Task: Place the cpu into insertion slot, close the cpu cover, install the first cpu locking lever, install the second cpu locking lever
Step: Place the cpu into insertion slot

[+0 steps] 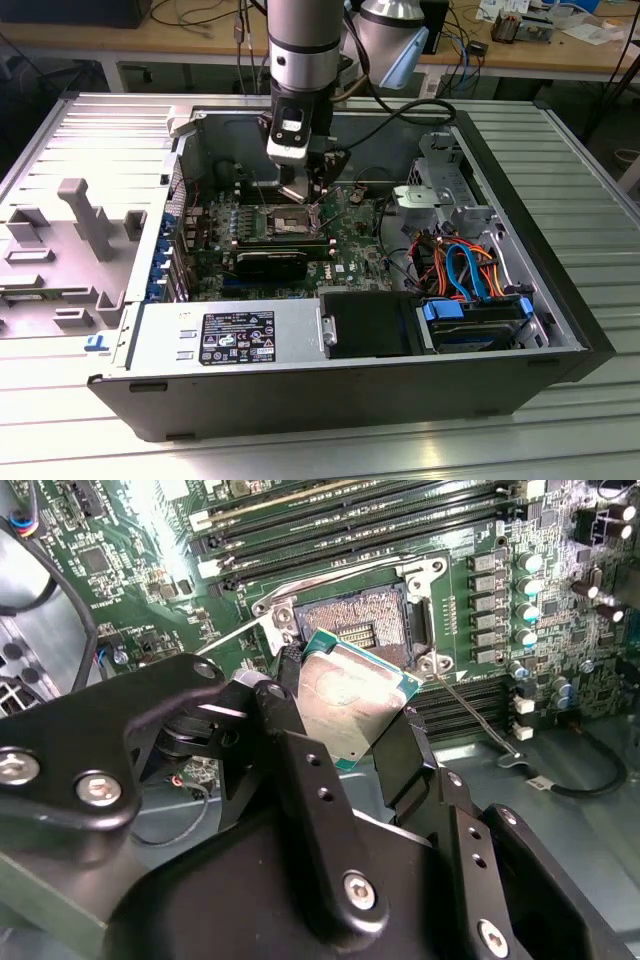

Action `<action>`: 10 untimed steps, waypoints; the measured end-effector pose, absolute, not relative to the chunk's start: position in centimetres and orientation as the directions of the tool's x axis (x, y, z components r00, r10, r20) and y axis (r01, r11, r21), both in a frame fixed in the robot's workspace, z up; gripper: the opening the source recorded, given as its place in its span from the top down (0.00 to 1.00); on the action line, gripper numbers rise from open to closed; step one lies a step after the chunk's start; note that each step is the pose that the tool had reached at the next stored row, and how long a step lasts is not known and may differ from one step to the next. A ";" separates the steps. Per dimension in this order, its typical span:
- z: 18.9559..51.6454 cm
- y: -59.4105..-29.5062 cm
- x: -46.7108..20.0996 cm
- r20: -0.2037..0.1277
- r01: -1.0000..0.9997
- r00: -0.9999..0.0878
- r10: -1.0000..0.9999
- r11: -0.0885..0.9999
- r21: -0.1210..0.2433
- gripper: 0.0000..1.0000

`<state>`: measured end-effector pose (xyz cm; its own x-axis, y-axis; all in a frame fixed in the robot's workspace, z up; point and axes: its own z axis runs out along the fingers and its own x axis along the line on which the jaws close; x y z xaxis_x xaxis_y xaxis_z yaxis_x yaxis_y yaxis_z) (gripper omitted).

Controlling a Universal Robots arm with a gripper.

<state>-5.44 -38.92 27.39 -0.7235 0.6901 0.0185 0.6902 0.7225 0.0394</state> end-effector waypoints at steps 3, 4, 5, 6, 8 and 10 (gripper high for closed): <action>27.3 -38.9 -5.4 0.018 0.702 -0.712 0.702 0.711 0.039 0.46; 27.3 -38.9 -5.4 0.018 0.706 -0.708 0.706 0.707 0.039 0.46; 27.3 -38.9 -5.4 0.018 0.710 -0.704 0.710 0.703 0.039 0.46; 27.3 -38.9 -5.4 0.018 0.716 -0.698 0.716 0.697 0.040 0.46; 27.3 -38.9 -5.4 0.018 0.723 -0.691 0.723 0.690 0.039 0.46; 27.2 -38.9 -5.4 0.018 0.731 -0.682 0.731 0.681 0.039 0.46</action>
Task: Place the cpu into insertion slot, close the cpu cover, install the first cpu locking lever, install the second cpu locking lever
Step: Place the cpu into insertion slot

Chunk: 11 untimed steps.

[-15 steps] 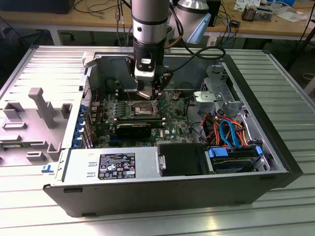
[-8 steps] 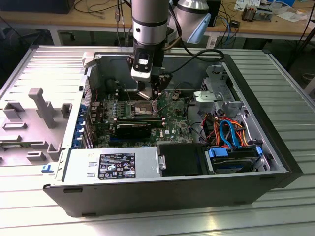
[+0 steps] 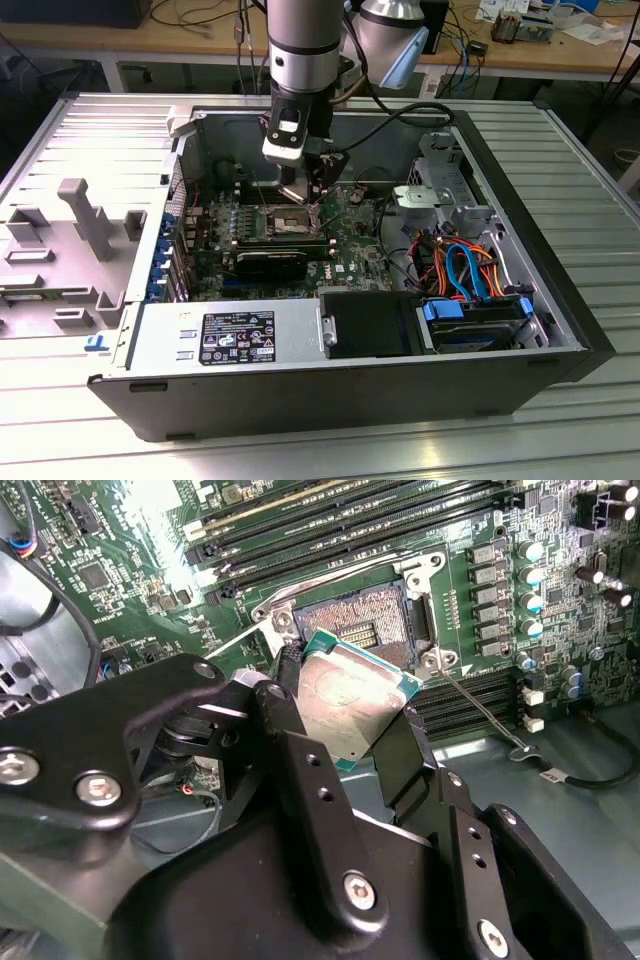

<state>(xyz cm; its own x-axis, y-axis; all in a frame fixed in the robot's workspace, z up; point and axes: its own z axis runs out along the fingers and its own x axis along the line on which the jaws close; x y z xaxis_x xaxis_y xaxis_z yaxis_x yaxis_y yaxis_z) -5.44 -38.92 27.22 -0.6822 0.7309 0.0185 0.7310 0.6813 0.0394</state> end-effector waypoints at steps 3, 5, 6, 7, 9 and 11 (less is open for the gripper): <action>27.2 -38.9 -5.4 0.018 0.746 -0.666 0.746 0.665 0.039 0.46; 27.1 -38.9 -5.4 0.018 0.762 -0.647 0.762 0.647 0.039 0.46; 27.1 -38.9 -5.4 0.019 0.770 -0.638 0.770 0.637 0.039 0.46; 27.0 -38.9 -5.4 0.019 0.779 -0.627 0.779 0.626 0.039 0.46; 27.0 -38.9 -5.4 0.018 0.789 -0.614 0.789 0.613 0.039 0.46; 27.0 -38.9 -5.4 0.019 0.801 -0.598 0.801 0.597 0.040 0.46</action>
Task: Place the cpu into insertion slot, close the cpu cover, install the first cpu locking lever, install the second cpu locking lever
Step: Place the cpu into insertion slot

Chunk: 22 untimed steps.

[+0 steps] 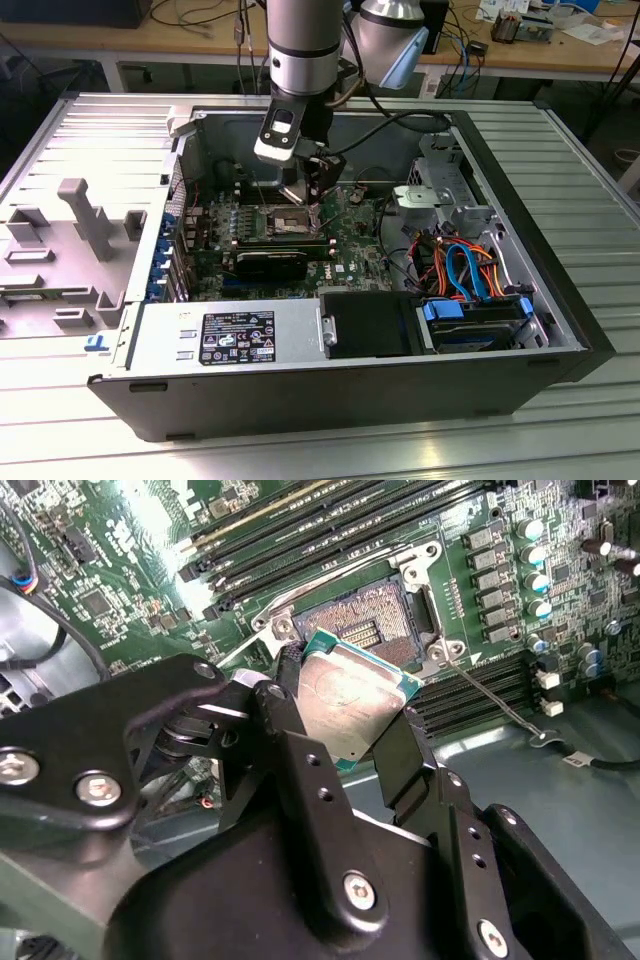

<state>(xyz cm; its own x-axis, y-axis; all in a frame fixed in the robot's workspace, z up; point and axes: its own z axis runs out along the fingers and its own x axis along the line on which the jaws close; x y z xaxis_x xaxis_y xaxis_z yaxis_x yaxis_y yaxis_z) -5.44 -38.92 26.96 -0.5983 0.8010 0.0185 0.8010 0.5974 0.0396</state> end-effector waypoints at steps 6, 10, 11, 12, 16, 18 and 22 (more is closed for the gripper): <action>26.8 -38.9 -5.4 0.018 0.835 -0.549 0.835 0.548 0.039 0.46; 26.7 -38.9 -5.4 0.018 0.876 -0.481 0.877 0.480 0.039 0.46; 26.7 -38.9 -5.4 0.018 0.883 -0.468 0.883 0.467 0.039 0.46; 26.6 -38.9 -5.4 0.018 0.891 -0.453 0.892 0.452 0.039 0.46; 26.5 -38.9 -5.4 0.018 0.916 -0.399 0.917 0.399 0.039 0.46; 26.4 -38.9 -5.4 0.018 0.927 -0.373 0.928 0.372 0.039 0.46; 26.2 -38.9 -5.4 0.018 0.954 -0.299 0.954 0.298 0.039 0.46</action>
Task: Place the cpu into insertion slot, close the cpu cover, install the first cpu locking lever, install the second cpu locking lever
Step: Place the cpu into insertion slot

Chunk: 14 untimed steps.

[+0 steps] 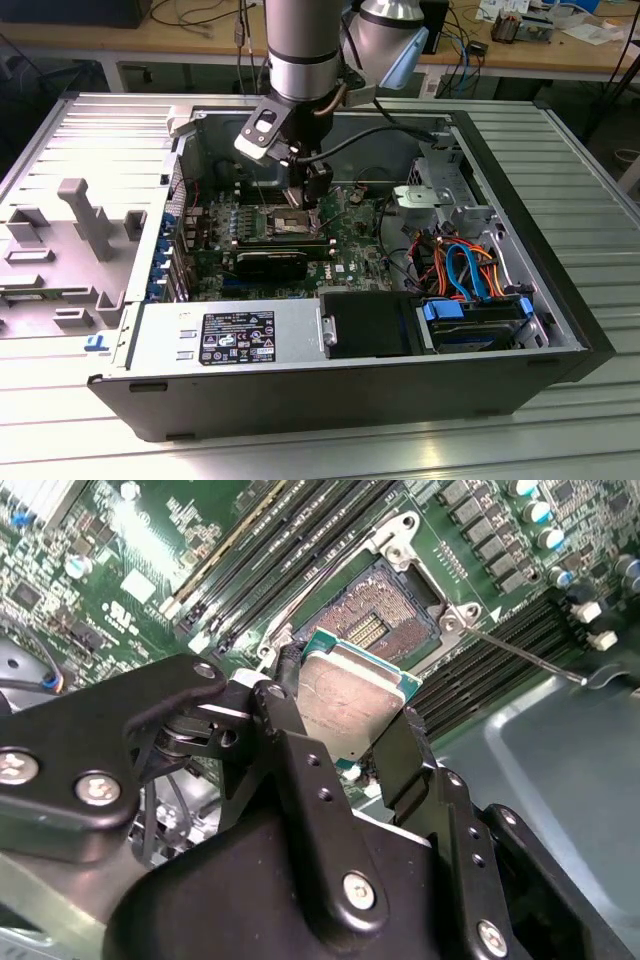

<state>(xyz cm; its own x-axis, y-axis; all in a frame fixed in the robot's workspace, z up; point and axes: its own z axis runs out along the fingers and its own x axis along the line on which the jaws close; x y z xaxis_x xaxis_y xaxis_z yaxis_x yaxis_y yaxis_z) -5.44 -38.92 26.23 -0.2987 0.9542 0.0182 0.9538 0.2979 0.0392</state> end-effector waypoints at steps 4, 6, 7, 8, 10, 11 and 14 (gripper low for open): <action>26.1 -38.9 -5.4 0.018 0.970 -0.241 0.970 0.240 0.039 0.46; 26.0 -38.9 -5.4 0.018 0.978 -0.208 0.978 0.207 0.039 0.46; 26.0 -38.9 -5.4 0.018 0.981 -0.190 0.982 0.189 0.039 0.46; 26.0 -38.9 -5.4 0.018 0.983 -0.180 0.984 0.179 0.039 0.46; 25.9 -38.9 -5.4 0.018 0.987 -0.158 0.987 0.157 0.039 0.46; 25.9 -38.9 -5.4 0.018 0.988 -0.148 0.989 0.147 0.039 0.46; 25.8 -38.9 -5.4 0.018 0.991 -0.125 0.992 0.125 0.039 0.46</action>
